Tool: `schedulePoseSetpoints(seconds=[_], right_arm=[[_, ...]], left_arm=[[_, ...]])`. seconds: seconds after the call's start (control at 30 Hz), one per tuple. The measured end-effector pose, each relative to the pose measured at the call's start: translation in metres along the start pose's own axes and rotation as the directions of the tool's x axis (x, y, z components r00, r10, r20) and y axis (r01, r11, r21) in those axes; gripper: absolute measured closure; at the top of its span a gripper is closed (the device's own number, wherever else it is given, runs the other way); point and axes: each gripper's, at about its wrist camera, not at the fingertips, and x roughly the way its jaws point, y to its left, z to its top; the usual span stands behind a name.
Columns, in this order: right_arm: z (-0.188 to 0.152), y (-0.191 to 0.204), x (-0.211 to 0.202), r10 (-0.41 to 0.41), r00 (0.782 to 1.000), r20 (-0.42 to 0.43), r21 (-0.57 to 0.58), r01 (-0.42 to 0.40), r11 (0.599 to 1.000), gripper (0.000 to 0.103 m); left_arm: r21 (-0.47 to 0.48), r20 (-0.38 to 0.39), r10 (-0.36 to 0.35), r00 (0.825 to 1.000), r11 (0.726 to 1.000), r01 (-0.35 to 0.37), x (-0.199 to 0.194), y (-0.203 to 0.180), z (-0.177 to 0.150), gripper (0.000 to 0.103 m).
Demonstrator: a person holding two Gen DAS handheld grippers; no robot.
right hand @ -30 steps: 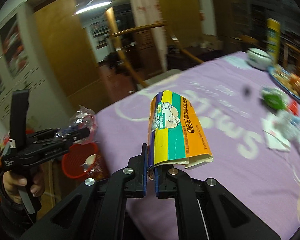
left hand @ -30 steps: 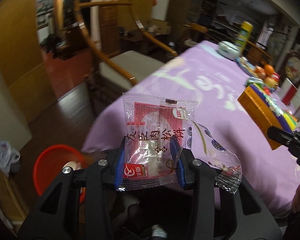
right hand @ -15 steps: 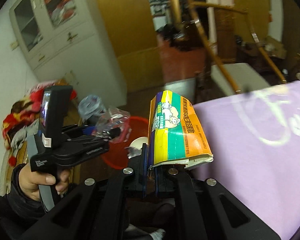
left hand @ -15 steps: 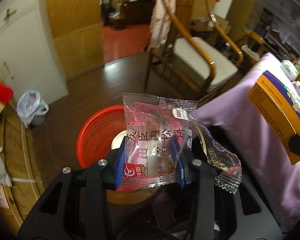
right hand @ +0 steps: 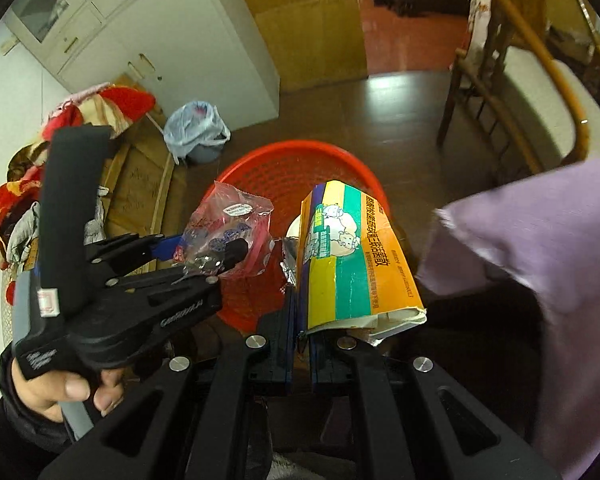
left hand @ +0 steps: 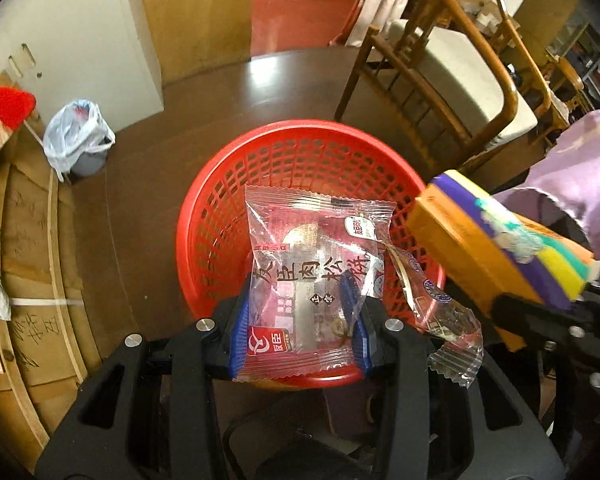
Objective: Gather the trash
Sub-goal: 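Open the left tool to drop the packet while the right tool releases the box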
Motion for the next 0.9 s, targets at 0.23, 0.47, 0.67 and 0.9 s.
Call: schedulePoseSetpoints(seconds=[0.23, 0.47, 0.67, 0.9], right_arm=[[0.014, -0.007, 0.027, 0.064, 0.998, -0.024, 0.036, -0.063, 0.997, 0.094], [0.016, -0.013, 0.024, 0.076, 0.997, -0.008, 0.050, -0.076, 0.996, 0.088], [0.010, -0.013, -0.010, 0.065, 0.996, 0.061, 0.042, -0.068, 0.997, 0.081], [-0.015, -0.021, -0.081, 0.004, 0.983, 0.184, 0.037, -0.011, 0.999, 0.063]], left_arm=[[-0.033, -0.030, 0.008, 1.000, 0.999, -0.009, 0.012, 0.007, 0.009, 0.059], [-0.086, -0.046, -0.001, 0.999, 0.996, -0.003, 0.012, 0.014, 0.014, 0.045], [-0.071, -0.013, -0.010, 1.000, 0.997, 0.009, -0.005, 0.007, 0.015, 0.039], [-0.019, 0.037, -0.051, 0.998, 0.998, 0.051, -0.034, -0.015, 0.014, 0.039]])
